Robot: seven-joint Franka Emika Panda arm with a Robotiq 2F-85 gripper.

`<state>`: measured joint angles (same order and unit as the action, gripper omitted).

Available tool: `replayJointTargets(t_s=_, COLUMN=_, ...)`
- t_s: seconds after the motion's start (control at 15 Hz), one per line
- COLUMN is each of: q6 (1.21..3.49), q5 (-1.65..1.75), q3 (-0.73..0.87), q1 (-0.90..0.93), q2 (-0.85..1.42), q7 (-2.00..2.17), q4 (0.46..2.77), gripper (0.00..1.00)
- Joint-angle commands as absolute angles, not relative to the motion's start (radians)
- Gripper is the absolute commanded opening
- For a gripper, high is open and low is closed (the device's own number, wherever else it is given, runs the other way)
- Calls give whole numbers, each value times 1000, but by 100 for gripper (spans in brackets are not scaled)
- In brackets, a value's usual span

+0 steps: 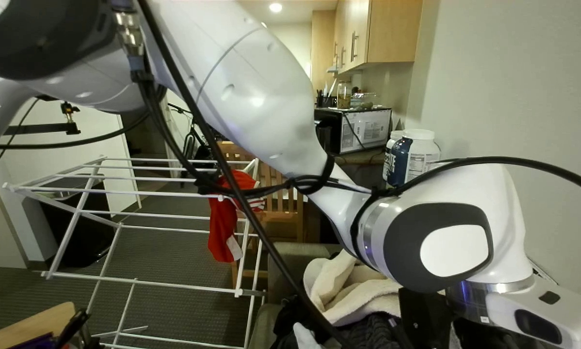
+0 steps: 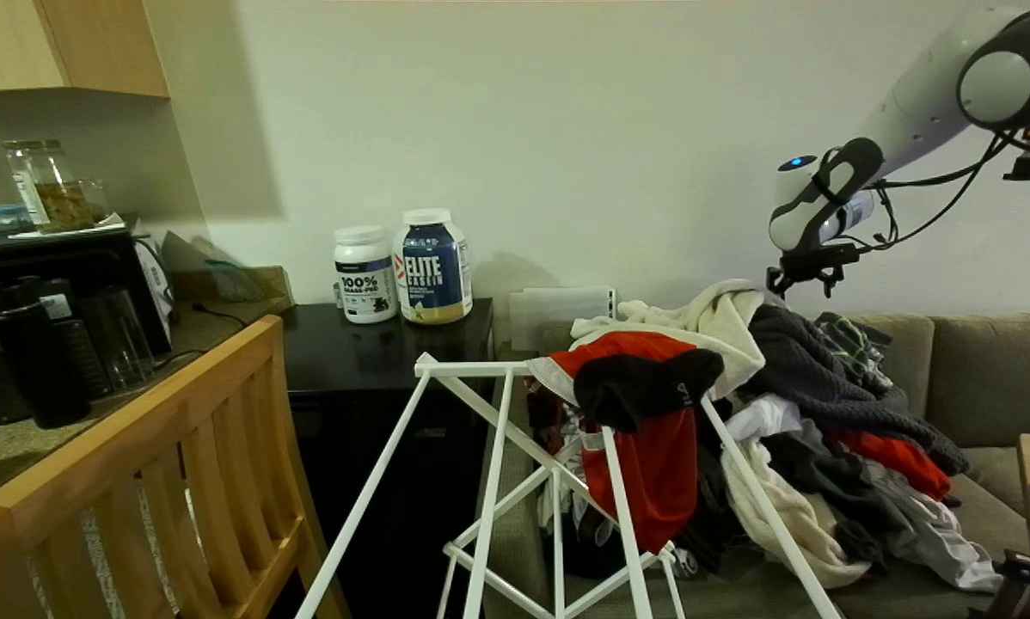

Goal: Pick up the cycling shorts and put them on the white stand

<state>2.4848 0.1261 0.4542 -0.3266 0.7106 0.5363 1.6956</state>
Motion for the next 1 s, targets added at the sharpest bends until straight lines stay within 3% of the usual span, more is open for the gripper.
replayJointTargets(t_s=0.0, q6=2513, q5=85, q3=430, q1=-339, q2=714, q7=484, q4=1724, gripper=100)
replayJointTargets(t_s=0.93, q6=2627, q5=68, q3=393, q1=-396, q2=776, q7=344, q4=1698, gripper=100)
